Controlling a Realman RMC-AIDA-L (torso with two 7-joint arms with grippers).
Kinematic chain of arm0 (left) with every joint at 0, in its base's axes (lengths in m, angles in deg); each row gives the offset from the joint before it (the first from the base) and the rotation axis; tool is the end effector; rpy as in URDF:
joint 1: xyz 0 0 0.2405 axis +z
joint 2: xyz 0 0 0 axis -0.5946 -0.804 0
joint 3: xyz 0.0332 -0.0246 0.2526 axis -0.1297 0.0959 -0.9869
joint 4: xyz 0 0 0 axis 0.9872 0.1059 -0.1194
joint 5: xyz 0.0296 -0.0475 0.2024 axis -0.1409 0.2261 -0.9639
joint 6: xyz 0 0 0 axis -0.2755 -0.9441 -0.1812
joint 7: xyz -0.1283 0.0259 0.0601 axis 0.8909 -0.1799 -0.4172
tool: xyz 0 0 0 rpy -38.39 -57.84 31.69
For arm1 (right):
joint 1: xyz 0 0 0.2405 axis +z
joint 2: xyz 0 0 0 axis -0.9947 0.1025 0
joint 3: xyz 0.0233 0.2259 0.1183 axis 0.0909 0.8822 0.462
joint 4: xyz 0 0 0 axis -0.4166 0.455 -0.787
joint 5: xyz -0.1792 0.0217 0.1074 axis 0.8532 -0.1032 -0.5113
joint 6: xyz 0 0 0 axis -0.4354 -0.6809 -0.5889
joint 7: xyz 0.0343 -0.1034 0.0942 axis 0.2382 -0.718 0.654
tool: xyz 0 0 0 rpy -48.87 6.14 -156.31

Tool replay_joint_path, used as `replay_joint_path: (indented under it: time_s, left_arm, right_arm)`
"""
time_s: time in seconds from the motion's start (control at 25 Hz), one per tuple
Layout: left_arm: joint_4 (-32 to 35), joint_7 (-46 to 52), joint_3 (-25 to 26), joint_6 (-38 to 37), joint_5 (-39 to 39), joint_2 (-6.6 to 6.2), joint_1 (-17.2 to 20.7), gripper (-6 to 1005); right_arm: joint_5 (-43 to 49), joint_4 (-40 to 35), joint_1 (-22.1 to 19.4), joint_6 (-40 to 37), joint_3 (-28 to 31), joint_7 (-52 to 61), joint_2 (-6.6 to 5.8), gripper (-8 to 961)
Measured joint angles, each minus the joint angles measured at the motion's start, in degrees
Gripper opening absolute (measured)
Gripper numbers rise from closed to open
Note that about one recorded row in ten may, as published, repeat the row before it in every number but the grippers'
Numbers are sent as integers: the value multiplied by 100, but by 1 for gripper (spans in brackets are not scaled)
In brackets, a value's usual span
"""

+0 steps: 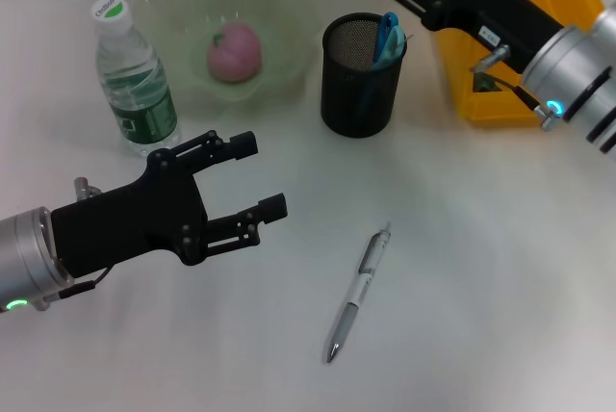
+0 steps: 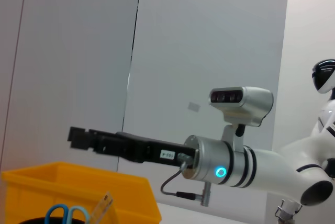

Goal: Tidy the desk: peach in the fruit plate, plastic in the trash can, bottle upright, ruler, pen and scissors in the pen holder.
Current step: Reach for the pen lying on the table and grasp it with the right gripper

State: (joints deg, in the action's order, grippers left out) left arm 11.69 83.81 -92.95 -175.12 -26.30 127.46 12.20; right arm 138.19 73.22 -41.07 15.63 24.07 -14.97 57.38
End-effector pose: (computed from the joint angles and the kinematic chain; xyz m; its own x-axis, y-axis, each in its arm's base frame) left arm -0.2684 0.2684 -0.0247 0.6633 0.1023 0.7413 0.3209 -0.9338 -0.1583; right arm 0.2189 0.3923 -0.0397 0.6424 0.0644 -0.7637 -0.5609 -0.6395 -0.5258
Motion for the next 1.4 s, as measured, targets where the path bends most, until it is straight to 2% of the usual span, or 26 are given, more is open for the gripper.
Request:
replay_joint_path:
  time_s: [0.2, 0.24, 0.28, 0.48, 0.6, 0.64, 0.68, 0.76, 0.84, 0.88, 0.96, 1.04, 1.16, 1.32, 1.4]
  left_arm:
    - [-20, -46, 25, -6, 26, 3, 3, 797]
    - [-19, -44, 33, -9, 28, 3, 4, 797]
    - [-16, -41, 36, -11, 29, 3, 3, 797]
    - [-2, 21, 38, -52, 38, -31, 3, 797]
    - [0, 29, 37, -86, 35, -46, 11, 797]
    - [2, 30, 36, -106, 33, -55, 24, 797]
    - [2, 30, 36, -118, 32, -61, 35, 797]
    - [3, 31, 36, -140, 35, -71, 63, 797]
    - [4, 27, 36, -155, 39, -76, 79, 797]
    - [3, 22, 36, -156, 39, -80, 81, 797]
    - [3, 9, 39, -156, 35, -83, 85, 797]
    - [3, 19, 16, -156, 5, -93, 87, 797]
    - [4, 28, -7, -158, -4, -106, 88, 797]
    - [3, 30, -21, -163, -12, -125, 94, 797]
    - [3, 26, -22, -150, -15, -119, 105, 797]
  right_arm:
    - [7, -164, -335, -808, 95, 589, -41, 718]
    - [98, -488, -561, -1240, -11, 1079, -52, 718]
    - [98, -488, -561, -1240, -11, 1079, -52, 718]
    - [809, -1995, -1117, -1912, -582, 2895, -127, 717]
    - [1580, -2977, -1242, -2185, -708, 3981, -274, 717]
    - [2181, -3409, -1180, -2341, -707, 4627, -402, 716]
    - [2181, -3409, -1180, -2341, -707, 4627, -402, 716]
    - [2838, -3721, -989, -2479, -699, 5214, -531, 716]
    - [3898, -3900, -546, -2743, -708, 5714, -683, 716]
    - [3898, -3900, -546, -2743, -708, 5714, -683, 716]
    - [4546, -3984, -219, -2911, -809, 5864, -721, 715]
    - [5242, -4099, 124, -3014, -1045, 5916, -700, 715]
    - [5771, -4304, 438, -3036, -1506, 5921, -609, 715]
    - [6330, -4525, 841, -2943, -2381, 5894, -430, 714]
    - [6660, -4565, 1058, -2907, -2762, 5849, -288, 714]
